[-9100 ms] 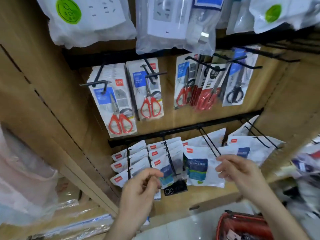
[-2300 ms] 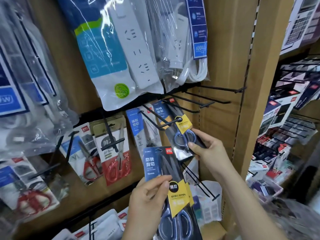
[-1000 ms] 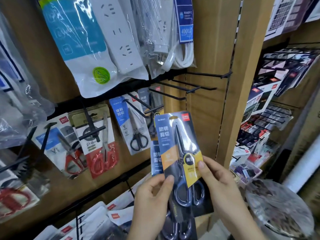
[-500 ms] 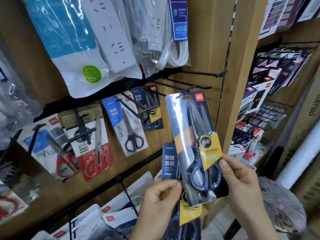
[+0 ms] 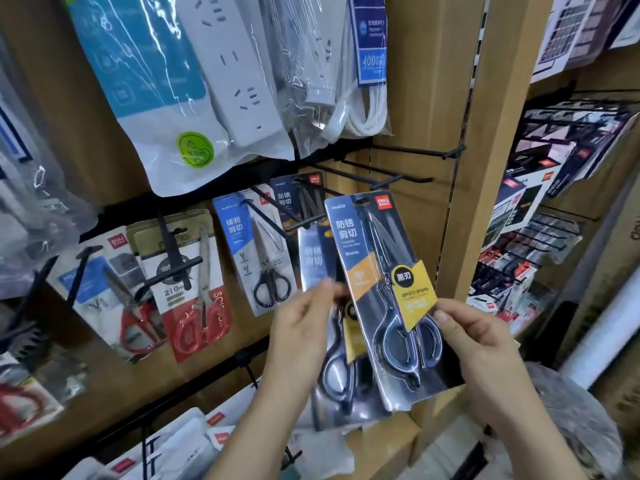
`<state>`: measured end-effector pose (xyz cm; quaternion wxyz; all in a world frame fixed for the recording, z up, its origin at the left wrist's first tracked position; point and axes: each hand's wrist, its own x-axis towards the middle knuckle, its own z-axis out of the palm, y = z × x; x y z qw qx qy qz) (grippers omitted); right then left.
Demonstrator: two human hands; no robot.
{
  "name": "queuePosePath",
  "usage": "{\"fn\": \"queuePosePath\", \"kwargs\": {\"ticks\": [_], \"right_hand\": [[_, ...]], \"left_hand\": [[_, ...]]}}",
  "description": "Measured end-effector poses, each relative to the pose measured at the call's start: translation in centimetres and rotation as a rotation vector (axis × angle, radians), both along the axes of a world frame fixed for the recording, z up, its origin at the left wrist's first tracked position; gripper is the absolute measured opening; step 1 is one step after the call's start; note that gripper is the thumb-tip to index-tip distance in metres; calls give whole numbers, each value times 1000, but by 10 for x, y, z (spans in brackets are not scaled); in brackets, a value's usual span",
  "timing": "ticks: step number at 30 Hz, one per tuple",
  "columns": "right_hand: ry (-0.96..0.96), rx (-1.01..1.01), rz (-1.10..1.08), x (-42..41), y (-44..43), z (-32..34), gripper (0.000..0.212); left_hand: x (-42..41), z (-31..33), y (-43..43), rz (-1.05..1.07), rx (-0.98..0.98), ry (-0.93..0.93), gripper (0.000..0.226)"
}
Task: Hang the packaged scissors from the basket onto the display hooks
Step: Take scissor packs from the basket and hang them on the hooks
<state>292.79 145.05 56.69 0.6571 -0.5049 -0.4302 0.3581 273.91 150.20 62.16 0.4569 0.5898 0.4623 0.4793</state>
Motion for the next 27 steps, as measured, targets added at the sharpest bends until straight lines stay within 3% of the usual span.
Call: {"fn": "queuePosePath", "kwargs": {"ticks": [4, 7, 10, 12, 14, 18, 20, 24, 27], "right_hand": [[-71, 11, 16, -2, 1, 6, 35], [1, 8, 43, -3, -2, 10, 32], [57, -127, 228, 2, -11, 5, 27], [68, -186, 300, 4, -17, -3, 35], [180, -161, 246, 4, -18, -8, 50], [477, -120, 53, -2, -12, 4, 11], [499, -117, 7, -1, -8, 7, 6], [421, -119, -34, -6, -3, 14, 11], [367, -123, -42, -15, 7, 18, 20]], "left_hand": [[28, 25, 27, -35, 40, -7, 47], [39, 30, 37, 29, 40, -25, 56], [44, 31, 43, 73, 33, -29, 61], [43, 30, 49, 111, 28, -29, 61], [41, 28, 56, 138, 18, -44, 60], [32, 22, 54, 124, -96, -55, 44], [25, 16, 47, 121, -121, -59, 47], [12, 11, 24, 52, -103, -90, 31], [-4, -2, 13, 62, -84, -21, 46]]}}
